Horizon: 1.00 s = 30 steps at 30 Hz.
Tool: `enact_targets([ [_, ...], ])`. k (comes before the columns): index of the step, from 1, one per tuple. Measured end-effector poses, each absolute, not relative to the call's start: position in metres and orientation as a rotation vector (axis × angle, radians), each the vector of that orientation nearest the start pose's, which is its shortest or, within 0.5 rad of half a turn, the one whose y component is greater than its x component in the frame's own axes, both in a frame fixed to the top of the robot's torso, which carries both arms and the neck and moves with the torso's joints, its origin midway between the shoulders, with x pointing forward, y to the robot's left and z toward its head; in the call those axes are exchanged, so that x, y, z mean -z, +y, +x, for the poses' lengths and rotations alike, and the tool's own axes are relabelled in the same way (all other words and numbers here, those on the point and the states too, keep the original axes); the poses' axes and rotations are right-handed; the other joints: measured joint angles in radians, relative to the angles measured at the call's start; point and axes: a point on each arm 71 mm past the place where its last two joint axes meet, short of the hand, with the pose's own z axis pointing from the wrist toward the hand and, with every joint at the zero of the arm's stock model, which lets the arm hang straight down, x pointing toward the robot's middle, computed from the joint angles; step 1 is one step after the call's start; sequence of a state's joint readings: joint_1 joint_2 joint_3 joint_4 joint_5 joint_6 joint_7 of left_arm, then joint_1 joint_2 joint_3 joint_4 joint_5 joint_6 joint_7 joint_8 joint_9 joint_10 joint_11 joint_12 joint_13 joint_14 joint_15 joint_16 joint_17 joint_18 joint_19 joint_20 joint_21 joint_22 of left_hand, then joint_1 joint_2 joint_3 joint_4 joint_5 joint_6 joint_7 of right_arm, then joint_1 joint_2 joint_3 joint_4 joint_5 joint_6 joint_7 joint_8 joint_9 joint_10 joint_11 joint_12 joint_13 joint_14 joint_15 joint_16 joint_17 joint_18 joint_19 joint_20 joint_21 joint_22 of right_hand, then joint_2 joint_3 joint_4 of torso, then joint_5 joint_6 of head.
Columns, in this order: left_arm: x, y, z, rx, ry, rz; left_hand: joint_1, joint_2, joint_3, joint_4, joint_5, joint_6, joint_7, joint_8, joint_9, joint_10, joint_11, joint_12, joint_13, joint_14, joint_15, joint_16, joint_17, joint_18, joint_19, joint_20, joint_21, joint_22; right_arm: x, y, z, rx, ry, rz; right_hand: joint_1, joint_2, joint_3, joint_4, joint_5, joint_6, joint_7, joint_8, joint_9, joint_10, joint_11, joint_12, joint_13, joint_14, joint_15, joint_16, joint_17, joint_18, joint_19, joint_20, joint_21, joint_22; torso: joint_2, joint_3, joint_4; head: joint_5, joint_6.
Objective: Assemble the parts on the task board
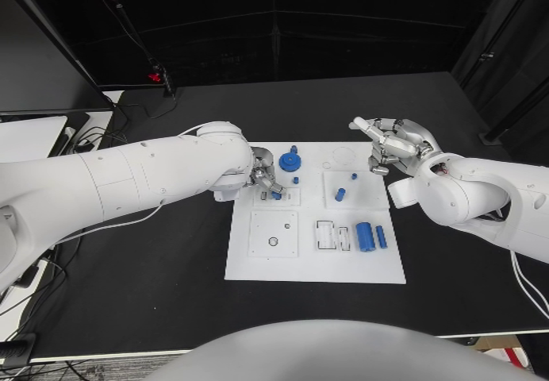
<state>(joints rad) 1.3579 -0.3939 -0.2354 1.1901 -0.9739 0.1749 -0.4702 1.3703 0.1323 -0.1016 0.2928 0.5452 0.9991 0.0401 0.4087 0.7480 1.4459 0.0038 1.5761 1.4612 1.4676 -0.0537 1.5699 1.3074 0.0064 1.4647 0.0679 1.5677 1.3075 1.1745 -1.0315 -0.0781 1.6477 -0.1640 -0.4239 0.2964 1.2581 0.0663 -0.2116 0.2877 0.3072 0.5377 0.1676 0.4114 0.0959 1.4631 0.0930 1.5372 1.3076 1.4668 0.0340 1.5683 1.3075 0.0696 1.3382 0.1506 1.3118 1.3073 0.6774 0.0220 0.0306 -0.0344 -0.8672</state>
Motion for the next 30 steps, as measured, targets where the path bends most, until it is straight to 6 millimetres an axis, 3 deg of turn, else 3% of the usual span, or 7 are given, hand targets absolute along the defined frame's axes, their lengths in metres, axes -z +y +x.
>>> enact_targets([
  [13,0.2245,0.0821,0.5210,0.438,2.377,0.046,0.002,-0.002,0.003,0.003,-0.010,0.000,0.000,0.000,0.002,0.000,0.000,0.000,0.000,0.000,0.000,0.000,0.000,0.000,0.000,0.000,0.000,0.000,0.1964,-0.2688,0.4540,-1.269,1.500,1.073,0.000,0.000,-0.003,0.003,0.000,-0.003,-0.003,0.004,0.000,0.000,0.000,0.000,0.000,0.000,0.000,0.000,0.000,0.000,0.000,0.000,-0.004,0.000,0.000,0.0003,0.0007,0.001,0.001],
  [23,0.2251,0.0825,0.5211,0.435,2.380,0.047,-0.052,0.051,-0.040,0.003,-0.078,-0.011,0.010,-0.017,0.008,0.000,0.000,-0.002,0.043,-0.001,0.002,0.000,0.000,0.000,0.000,0.000,0.000,0.000,0.1964,-0.2690,0.4540,-1.269,1.500,1.072,0.000,0.000,-0.003,0.003,0.000,-0.003,-0.003,0.004,0.000,0.000,0.000,0.000,0.000,0.000,0.000,0.000,0.000,0.000,0.000,0.000,-0.004,0.000,0.000,0.0002,0.0007,0.001,0.002],
  [28,0.2253,0.0828,0.5211,0.431,2.382,0.047,-0.083,0.046,-0.047,0.002,-0.101,-0.014,0.007,-0.022,0.010,-0.001,0.001,-0.007,0.041,-0.001,0.002,0.000,0.000,0.000,0.000,0.000,0.000,0.000,0.1965,-0.2692,0.4540,-1.268,1.500,1.074,0.000,0.000,-0.003,0.003,0.000,-0.003,-0.003,0.004,0.000,0.000,0.000,0.000,0.000,0.000,0.000,0.000,0.000,0.000,0.000,0.000,-0.004,0.000,0.000,0.0003,0.0006,0.000,0.002],
  [30,0.2256,0.0829,0.5210,0.428,2.383,0.046,-0.107,0.045,-0.059,0.002,-0.127,-0.014,0.007,-0.023,0.011,-0.001,0.001,-0.011,0.028,-0.001,0.002,0.000,0.000,0.000,0.000,0.000,0.000,0.000,0.1966,-0.2692,0.4540,-1.269,1.499,1.078,-0.003,0.003,-0.003,0.003,0.000,-0.003,-0.003,0.005,0.000,0.000,0.000,0.000,0.000,0.000,0.000,0.000,0.000,0.000,-0.001,0.001,-0.004,0.000,0.000,0.0003,0.0006,0.000,0.002],
])
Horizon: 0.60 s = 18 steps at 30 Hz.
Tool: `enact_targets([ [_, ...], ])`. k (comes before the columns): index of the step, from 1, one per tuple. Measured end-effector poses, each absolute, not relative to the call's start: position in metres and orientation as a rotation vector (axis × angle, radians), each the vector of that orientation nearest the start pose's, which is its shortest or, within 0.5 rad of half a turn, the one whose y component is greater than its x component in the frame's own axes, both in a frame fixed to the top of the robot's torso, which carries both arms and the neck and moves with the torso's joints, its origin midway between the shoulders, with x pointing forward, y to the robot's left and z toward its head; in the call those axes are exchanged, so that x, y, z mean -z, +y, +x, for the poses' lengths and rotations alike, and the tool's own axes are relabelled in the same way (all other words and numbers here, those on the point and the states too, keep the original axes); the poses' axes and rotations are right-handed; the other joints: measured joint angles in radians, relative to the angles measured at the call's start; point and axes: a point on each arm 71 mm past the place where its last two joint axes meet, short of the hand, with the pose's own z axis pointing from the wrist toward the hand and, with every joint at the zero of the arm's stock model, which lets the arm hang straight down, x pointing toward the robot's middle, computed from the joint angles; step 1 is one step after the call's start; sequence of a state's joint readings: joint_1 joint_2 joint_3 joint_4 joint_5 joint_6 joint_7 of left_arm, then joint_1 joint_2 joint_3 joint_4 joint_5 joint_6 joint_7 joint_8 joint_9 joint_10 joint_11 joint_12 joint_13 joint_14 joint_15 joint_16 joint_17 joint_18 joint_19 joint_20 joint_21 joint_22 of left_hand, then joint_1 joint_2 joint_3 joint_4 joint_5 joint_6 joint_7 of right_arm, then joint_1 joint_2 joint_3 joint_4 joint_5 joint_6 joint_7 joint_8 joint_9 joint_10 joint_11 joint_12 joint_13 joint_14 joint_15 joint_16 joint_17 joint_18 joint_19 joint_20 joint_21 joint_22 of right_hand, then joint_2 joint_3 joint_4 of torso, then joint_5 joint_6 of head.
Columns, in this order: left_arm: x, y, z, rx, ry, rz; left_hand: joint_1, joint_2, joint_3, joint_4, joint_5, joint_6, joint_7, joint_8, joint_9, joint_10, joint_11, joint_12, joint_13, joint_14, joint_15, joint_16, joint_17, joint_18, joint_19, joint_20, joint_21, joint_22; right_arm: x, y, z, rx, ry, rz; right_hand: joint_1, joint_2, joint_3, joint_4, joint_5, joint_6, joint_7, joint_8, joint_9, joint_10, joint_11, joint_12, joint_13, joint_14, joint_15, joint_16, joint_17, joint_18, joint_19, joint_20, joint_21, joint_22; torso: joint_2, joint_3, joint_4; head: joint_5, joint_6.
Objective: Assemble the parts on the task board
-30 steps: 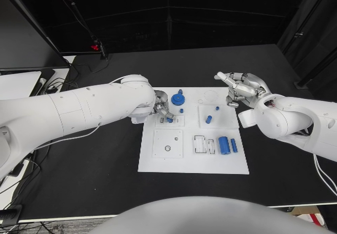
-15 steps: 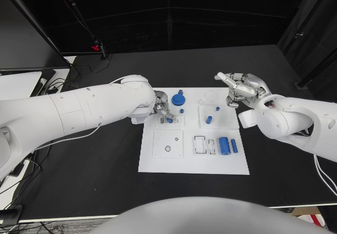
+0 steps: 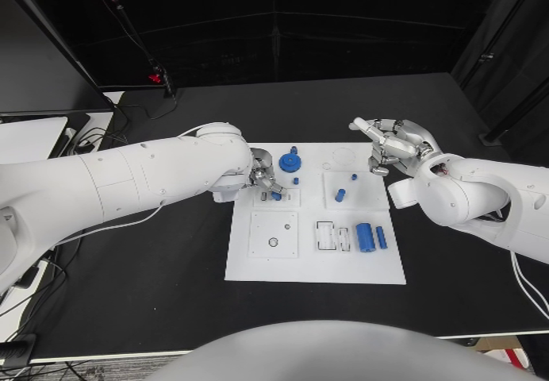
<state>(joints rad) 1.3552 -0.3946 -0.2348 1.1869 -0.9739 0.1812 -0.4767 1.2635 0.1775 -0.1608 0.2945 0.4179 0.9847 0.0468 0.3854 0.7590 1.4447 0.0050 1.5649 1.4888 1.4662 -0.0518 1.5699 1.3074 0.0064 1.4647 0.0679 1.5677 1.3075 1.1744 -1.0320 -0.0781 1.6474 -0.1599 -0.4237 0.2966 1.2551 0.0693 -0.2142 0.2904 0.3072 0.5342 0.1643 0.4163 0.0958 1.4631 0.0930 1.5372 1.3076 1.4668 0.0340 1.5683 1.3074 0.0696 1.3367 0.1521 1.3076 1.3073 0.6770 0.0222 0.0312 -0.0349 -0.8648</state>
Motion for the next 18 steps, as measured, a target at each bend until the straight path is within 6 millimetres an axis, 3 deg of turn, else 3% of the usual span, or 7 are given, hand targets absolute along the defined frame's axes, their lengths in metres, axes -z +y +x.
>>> enact_targets([
  [2,0.2258,0.0830,0.5208,0.426,2.383,0.045,-0.020,-0.004,-0.012,0.000,-0.031,-0.002,0.002,0.000,0.003,0.003,0.002,-0.001,-0.025,0.000,0.000,0.000,0.000,0.000,0.000,0.000,0.000,0.000,0.1967,-0.2693,0.4540,-1.269,1.498,1.081,-0.001,0.001,0.000,0.000,0.000,0.000,0.000,0.005,0.000,0.000,0.000,0.000,0.000,0.000,0.000,0.000,0.000,0.000,-0.002,0.002,0.000,0.000,0.000,0.0000,0.0000,0.000,0.000],
  [5,0.2257,0.0829,0.5207,0.425,2.383,0.045,-0.049,-0.007,-0.032,0.000,-0.086,-0.006,0.006,0.000,0.008,0.005,0.003,0.003,-0.125,0.000,0.000,0.000,0.000,0.000,0.000,0.000,0.000,0.000,0.1968,-0.2695,0.4540,-1.270,1.498,1.086,-0.001,0.001,0.000,0.000,0.000,0.000,0.000,0.005,0.000,0.000,0.000,0.000,0.000,0.000,0.000,0.000,0.000,0.000,-0.002,0.002,0.000,0.000,0.000,-0.0001,0.0000,0.000,0.000],
  [7,0.2256,0.0829,0.5207,0.424,2.384,0.045,-0.056,-0.008,-0.037,-0.002,-0.106,-0.006,0.006,0.000,0.010,0.008,0.000,0.003,-0.134,0.000,0.000,0.000,0.000,0.000,0.000,0.000,0.000,0.000,0.1969,-0.2695,0.4540,-1.271,1.497,1.089,-0.001,0.001,0.000,0.000,0.000,0.000,0.000,0.005,0.000,0.000,0.000,0.000,0.000,0.000,0.000,0.000,0.000,0.000,-0.002,0.002,0.000,0.000,0.000,-0.0002,0.0000,0.000,0.000],
  [12,0.2255,0.0828,0.5206,0.423,2.383,0.045,-0.085,-0.003,-0.060,0.000,-0.140,-0.009,0.009,0.000,0.019,0.012,-0.004,0.002,-0.178,-0.001,0.007,0.000,0.000,0.000,0.004,0.004,0.000,0.000,0.1970,-0.2698,0.4541,-1.271,1.496,1.095,-0.001,0.001,0.000,0.000,0.000,0.000,0.000,0.005,0.000,0.000,0.000,0.000,0.000,0.000,0.000,0.000,0.000,0.000,-0.002,0.002,0.000,0.000,0.000,-0.0003,-0.0005,-0.001,-0.001],
  [18,0.2253,0.0824,0.5203,0.425,2.383,0.046,-0.085,-0.003,-0.071,-0.001,-0.142,-0.037,0.011,0.025,0.046,0.017,-0.002,0.002,-0.179,-0.001,0.007,0.000,0.000,0.000,0.004,0.004,0.000,0.000,0.1972,-0.2700,0.4542,-1.271,1.496,1.099,-0.001,0.001,0.000,0.000,0.000,0.000,0.000,0.005,0.000,0.000,0.000,0.000,0.000,0.000,0.000,0.000,0.000,0.000,-0.002,0.002,0.000,0.000,0.000,-0.0004,-0.0005,-0.001,-0.001],
])
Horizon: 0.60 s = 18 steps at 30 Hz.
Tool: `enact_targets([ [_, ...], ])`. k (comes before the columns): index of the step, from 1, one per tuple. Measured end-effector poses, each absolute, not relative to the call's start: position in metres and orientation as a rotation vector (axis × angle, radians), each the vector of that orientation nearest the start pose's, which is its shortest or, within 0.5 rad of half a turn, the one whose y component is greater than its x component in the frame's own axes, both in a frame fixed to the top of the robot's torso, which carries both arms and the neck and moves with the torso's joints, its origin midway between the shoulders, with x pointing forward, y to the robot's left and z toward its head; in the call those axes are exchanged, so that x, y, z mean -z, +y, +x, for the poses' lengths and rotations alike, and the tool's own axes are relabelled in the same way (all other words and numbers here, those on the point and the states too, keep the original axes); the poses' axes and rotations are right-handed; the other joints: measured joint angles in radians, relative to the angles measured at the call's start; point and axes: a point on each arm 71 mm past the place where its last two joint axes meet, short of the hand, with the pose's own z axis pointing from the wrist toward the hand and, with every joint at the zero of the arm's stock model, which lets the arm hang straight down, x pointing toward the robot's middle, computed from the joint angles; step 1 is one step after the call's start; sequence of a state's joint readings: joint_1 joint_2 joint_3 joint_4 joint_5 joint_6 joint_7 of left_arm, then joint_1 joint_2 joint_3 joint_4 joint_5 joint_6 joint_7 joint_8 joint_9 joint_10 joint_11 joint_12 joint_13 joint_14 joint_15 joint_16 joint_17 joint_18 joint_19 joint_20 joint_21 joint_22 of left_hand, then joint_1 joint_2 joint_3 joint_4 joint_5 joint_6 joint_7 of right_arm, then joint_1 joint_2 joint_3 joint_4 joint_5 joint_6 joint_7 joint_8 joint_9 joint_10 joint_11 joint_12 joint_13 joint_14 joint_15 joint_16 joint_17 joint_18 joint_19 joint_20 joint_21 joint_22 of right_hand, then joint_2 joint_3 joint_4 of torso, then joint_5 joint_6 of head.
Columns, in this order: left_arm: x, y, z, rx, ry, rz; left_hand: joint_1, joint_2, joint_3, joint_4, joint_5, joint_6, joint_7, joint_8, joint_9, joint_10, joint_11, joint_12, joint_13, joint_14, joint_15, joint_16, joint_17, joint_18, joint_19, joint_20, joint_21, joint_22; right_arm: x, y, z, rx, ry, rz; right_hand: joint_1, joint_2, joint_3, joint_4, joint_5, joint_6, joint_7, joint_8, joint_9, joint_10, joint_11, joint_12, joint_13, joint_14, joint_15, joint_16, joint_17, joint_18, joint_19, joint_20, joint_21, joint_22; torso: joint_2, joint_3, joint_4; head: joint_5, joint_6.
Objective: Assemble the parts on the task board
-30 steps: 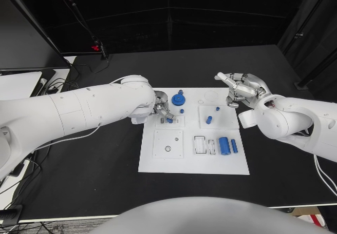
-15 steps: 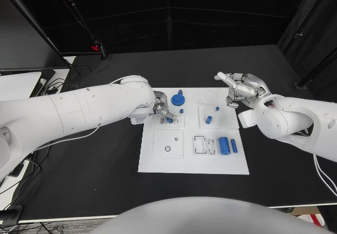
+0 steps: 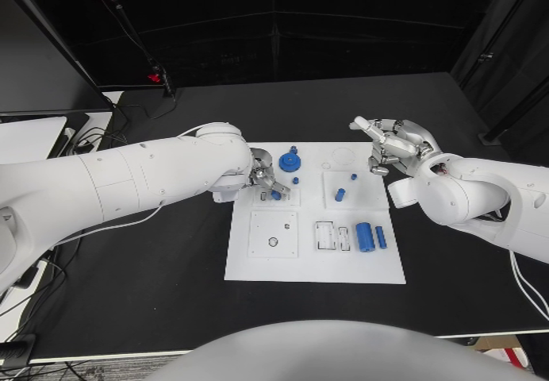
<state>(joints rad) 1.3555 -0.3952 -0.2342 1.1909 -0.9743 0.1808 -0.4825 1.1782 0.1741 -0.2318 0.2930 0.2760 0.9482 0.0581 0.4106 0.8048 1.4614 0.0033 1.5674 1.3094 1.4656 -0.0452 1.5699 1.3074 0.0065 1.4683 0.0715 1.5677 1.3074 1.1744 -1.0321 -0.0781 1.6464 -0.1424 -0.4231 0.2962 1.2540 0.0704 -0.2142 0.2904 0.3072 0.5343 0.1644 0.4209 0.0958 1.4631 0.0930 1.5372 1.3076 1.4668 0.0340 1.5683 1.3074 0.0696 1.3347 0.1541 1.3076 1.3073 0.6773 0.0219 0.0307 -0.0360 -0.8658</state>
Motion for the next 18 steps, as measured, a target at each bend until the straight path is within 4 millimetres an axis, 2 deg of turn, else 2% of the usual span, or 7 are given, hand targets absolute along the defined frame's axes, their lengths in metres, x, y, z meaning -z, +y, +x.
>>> enact_targets([
  [6,0.2253,0.0823,0.5201,0.426,2.383,0.046,-0.005,0.005,-0.020,-0.002,0.000,-0.030,0.002,0.070,0.065,0.000,0.000,0.000,0.000,0.000,0.000,0.000,0.000,0.000,-0.004,0.004,0.000,0.000,0.1973,-0.2698,0.4542,-1.272,1.496,1.101,0.000,0.000,0.000,0.000,0.000,0.000,0.000,0.000,0.000,0.000,0.000,0.000,0.000,0.000,0.000,0.000,0.000,0.000,0.000,0.000,0.000,0.000,0.000,0.0000,0.0000,0.000,0.000],
  [11,0.2260,0.0823,0.5198,0.428,2.384,0.047,-0.004,0.012,-0.024,-0.001,0.000,-0.037,-0.002,0.098,0.091,0.000,0.000,0.002,0.002,0.000,0.000,0.000,0.000,0.000,-0.004,0.004,0.000,0.000,0.1974,-0.2698,0.4543,-1.272,1.496,1.101,0.000,0.000,-0.002,-0.002,0.000,0.000,0.000,0.000,0.000,0.000,0.000,0.000,0.000,-0.002,0.002,0.000,0.000,0.000,0.000,0.000,0.000,0.000,0.000,-0.0001,0.0000,-0.001,0.000],
  [14,0.2263,0.0824,0.5197,0.429,2.384,0.047,-0.001,0.017,-0.037,-0.003,0.000,-0.068,-0.004,0.138,0.132,0.000,0.000,0.005,0.002,0.000,0.000,0.000,0.000,0.000,-0.004,0.004,0.000,0.000,0.1974,-0.2697,0.4544,-1.272,1.496,1.102,0.000,0.000,-0.003,-0.003,0.000,0.000,0.000,0.000,0.000,0.000,0.000,0.000,0.000,-0.004,0.004,0.000,0.000,0.000,0.000,0.000,0.000,0.000,0.000,0.0000,0.0000,-0.001,0.000],
  [18,0.2262,0.0825,0.5196,0.432,2.384,0.048,0.003,0.021,-0.039,0.000,0.000,-0.082,-0.004,0.150,0.147,0.000,0.000,0.007,0.002,0.000,0.000,0.000,0.000,0.000,-0.004,0.004,0.000,0.000,0.1975,-0.2698,0.4544,-1.272,1.497,1.103,0.000,0.000,-0.003,-0.003,0.000,0.000,0.000,0.000,0.000,0.000,0.000,0.000,0.000,-0.004,0.004,0.000,0.000,0.000,0.000,0.000,0.000,0.000,0.000,0.0000,0.0000,-0.001,0.000],
])
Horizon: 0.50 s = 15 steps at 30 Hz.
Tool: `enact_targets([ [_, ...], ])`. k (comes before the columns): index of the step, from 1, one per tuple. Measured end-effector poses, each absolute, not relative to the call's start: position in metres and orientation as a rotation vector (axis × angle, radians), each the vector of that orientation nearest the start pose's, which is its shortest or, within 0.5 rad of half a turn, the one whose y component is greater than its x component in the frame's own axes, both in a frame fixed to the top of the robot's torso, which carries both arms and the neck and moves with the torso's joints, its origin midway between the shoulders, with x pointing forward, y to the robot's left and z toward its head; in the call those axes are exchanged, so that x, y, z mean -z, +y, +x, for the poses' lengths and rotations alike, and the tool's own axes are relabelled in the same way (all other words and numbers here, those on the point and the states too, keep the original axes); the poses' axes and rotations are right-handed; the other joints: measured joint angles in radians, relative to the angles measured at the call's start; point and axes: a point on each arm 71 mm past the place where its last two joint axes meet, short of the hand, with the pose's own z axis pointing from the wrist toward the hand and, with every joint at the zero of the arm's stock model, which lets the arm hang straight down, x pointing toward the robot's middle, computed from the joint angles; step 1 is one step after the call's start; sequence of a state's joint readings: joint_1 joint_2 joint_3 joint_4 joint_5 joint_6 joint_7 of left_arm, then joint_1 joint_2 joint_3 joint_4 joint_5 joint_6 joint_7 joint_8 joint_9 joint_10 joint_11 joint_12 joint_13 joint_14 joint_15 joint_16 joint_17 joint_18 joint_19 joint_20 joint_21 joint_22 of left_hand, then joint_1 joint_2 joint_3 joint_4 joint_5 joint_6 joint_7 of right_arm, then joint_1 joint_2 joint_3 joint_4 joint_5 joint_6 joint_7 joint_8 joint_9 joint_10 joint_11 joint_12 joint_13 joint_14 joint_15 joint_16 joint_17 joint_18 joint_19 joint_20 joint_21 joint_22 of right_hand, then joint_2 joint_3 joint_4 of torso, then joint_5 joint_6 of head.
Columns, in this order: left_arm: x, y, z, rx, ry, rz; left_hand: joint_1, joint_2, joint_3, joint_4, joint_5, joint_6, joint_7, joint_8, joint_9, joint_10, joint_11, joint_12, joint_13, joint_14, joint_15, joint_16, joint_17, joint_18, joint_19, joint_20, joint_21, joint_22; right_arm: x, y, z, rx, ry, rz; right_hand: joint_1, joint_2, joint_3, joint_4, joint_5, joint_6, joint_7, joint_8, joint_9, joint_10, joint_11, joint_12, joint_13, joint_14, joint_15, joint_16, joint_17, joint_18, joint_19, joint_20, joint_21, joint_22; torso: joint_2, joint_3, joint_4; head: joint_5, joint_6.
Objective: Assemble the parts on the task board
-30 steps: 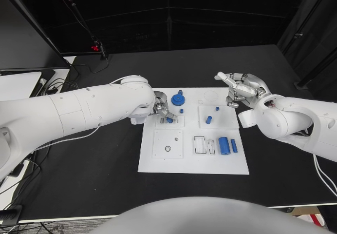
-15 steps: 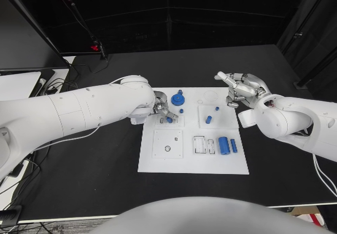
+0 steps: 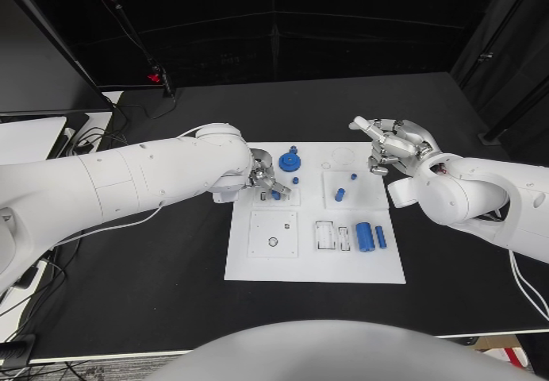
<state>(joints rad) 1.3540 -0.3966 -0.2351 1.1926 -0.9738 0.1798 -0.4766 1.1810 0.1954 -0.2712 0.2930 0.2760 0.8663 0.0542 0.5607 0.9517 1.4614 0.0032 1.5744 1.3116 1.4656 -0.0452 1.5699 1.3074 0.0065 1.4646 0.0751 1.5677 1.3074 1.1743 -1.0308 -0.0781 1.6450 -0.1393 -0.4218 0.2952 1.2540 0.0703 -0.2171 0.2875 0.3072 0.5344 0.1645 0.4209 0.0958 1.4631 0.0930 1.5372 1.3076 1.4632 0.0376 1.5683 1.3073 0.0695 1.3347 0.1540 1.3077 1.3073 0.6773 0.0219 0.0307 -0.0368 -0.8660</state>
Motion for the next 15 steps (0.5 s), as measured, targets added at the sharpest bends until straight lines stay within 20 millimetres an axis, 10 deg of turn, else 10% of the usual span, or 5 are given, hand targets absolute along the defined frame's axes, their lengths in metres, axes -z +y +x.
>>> enact_targets([
  [15,0.2273,0.0827,0.5193,0.438,2.386,0.047,0.009,0.009,-0.017,-0.002,0.000,-0.023,-0.005,0.076,0.069,0.000,0.000,-0.001,0.040,0.000,0.000,0.000,0.000,0.000,0.000,0.000,0.000,0.000,0.1977,-0.2702,0.4546,-1.270,1.497,1.105,0.000,0.000,0.000,0.000,0.000,0.000,0.000,0.000,0.000,0.000,0.000,0.000,0.000,0.000,0.000,0.000,0.000,0.000,0.000,0.000,0.000,0.000,0.000,0.0003,0.0000,-0.002,-0.004],
])
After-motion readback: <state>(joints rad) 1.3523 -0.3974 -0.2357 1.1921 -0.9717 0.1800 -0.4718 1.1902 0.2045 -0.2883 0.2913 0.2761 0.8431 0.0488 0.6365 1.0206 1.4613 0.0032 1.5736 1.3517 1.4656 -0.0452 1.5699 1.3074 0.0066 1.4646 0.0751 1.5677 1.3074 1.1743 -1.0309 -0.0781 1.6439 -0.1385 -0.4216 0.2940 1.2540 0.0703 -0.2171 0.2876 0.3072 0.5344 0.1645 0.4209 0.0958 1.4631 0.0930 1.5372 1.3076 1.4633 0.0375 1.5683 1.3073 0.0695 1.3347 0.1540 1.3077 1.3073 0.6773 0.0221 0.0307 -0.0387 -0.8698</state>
